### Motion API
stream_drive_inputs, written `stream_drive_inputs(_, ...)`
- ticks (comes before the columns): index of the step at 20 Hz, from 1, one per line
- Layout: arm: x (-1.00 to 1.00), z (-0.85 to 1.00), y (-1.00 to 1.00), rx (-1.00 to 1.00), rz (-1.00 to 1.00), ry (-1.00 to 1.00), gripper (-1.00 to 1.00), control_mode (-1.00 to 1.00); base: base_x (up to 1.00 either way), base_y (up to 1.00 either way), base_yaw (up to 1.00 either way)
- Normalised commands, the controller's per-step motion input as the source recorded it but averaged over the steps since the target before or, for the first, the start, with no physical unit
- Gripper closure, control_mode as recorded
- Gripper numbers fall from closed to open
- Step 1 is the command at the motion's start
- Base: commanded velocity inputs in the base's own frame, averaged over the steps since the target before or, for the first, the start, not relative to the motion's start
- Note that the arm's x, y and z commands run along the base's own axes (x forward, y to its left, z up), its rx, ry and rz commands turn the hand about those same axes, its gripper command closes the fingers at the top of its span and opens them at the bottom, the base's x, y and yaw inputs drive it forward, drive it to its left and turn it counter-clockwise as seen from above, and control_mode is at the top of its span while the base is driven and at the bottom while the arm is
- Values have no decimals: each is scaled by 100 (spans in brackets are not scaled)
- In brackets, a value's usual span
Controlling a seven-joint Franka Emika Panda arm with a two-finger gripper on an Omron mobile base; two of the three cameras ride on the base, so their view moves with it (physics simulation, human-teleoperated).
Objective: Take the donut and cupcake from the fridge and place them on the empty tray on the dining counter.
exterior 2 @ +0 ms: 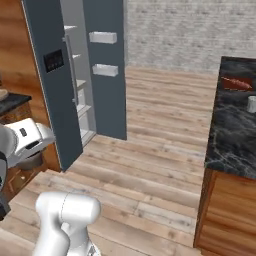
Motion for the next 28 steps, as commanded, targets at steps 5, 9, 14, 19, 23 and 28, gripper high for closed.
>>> stream_drive_inputs(5,0,0,0,0,0,0,100,100,-35,-100,-13)
stream_drive_inputs(9,0,0,0,0,0,0,100,100,-1,-100,-9)
stream_drive_inputs(14,0,0,0,0,0,0,100,100,0,-100,-7)
stream_drive_inputs(19,0,0,0,0,0,0,100,100,0,-100,-6)
stream_drive_inputs(23,0,0,0,0,0,0,100,100,0,-100,-6)
stream_drive_inputs(28,0,0,0,0,0,0,100,100,0,-100,-6)
